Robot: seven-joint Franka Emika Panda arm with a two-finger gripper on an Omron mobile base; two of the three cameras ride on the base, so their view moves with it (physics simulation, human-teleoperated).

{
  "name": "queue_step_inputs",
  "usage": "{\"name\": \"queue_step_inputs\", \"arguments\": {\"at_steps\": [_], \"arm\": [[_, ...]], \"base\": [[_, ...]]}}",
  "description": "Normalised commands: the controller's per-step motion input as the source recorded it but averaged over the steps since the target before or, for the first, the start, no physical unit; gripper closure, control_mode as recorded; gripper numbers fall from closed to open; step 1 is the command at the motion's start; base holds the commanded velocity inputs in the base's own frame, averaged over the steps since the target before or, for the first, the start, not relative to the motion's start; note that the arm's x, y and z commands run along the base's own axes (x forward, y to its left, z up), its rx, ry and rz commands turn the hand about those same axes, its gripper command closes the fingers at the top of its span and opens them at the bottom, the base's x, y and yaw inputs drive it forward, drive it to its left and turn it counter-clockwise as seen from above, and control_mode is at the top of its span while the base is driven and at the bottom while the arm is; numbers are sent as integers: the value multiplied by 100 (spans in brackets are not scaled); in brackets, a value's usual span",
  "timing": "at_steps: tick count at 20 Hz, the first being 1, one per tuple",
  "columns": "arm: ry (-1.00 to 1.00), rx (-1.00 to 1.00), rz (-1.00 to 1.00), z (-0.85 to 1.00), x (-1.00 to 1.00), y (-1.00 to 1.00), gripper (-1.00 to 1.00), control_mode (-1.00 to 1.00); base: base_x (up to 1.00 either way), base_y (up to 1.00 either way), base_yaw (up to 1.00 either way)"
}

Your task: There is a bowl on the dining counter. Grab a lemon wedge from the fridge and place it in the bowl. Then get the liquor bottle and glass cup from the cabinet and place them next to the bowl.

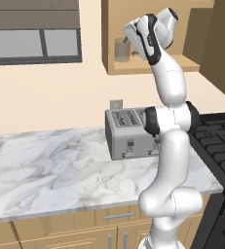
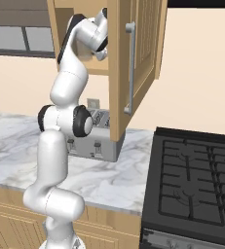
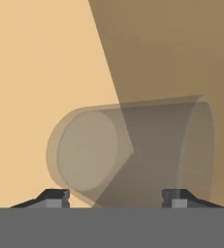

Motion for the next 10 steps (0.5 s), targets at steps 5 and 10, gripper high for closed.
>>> {"name": "queue_step_inputs", "arguments": {"at_steps": [5, 10], "arm": [[1, -4, 3, -26, 0, 7, 100, -100], [0, -1, 0, -9, 0, 5, 100, -100]], "base": [[0, 0, 0], [0, 0, 0]]}}
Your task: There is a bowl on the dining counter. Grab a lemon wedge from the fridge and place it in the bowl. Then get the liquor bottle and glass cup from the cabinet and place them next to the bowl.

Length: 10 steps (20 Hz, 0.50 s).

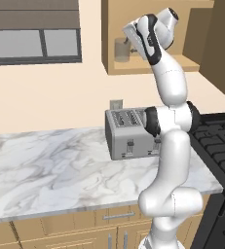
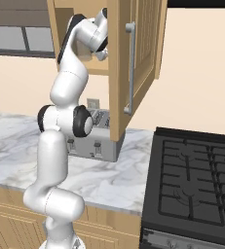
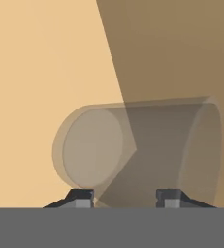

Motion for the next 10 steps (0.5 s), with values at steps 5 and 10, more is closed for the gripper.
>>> {"name": "queue_step_inputs", "arguments": {"at_steps": [5, 10], "arm": [[-4, 0, 0, 0, -9, 11, 100, -100], [-19, 0, 0, 0, -59, 15, 100, -100]], "base": [[0, 0, 0], [0, 0, 0]]}}
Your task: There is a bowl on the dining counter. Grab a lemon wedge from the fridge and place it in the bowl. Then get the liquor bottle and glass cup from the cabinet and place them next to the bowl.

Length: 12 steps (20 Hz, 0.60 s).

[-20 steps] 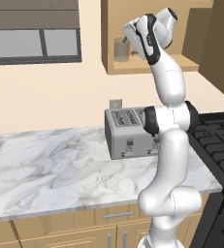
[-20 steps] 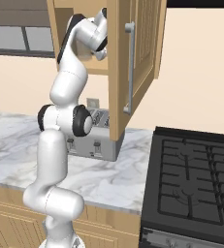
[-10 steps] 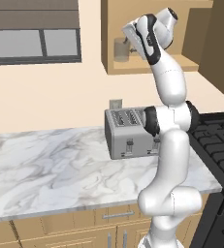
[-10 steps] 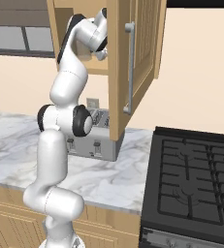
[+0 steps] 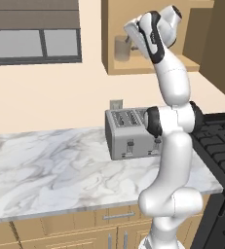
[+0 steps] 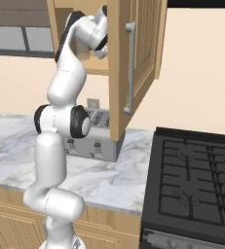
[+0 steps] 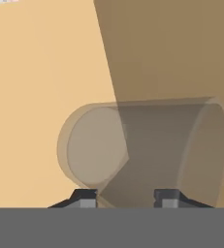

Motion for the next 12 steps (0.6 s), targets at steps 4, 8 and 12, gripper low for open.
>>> {"name": "queue_step_inputs", "arguments": {"at_steps": [4, 8, 12], "arm": [[-24, 0, 0, 0, -85, 14, 100, -100], [-25, 0, -3, 0, -96, 16, 100, -100], [-24, 0, -6, -2, -100, 23, 100, -100]], "base": [[0, 0, 0], [0, 0, 0], [0, 0, 0]]}}
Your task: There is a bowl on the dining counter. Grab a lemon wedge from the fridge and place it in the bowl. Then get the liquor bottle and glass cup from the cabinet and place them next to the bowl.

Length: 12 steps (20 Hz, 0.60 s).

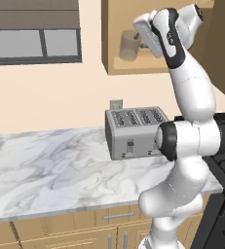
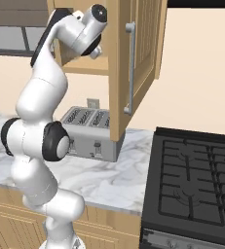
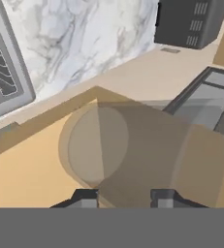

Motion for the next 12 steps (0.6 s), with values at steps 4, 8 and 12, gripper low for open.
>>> {"name": "queue_step_inputs", "arguments": {"at_steps": [4, 8, 12], "arm": [[-21, 0, -7, -4, -100, 24, 100, -100], [-15, 2, -7, 0, -100, 16, 100, -100], [-9, 1, -6, -1, -93, 2, 100, -100]], "base": [[0, 0, 0], [0, 0, 0], [0, 0, 0]]}}
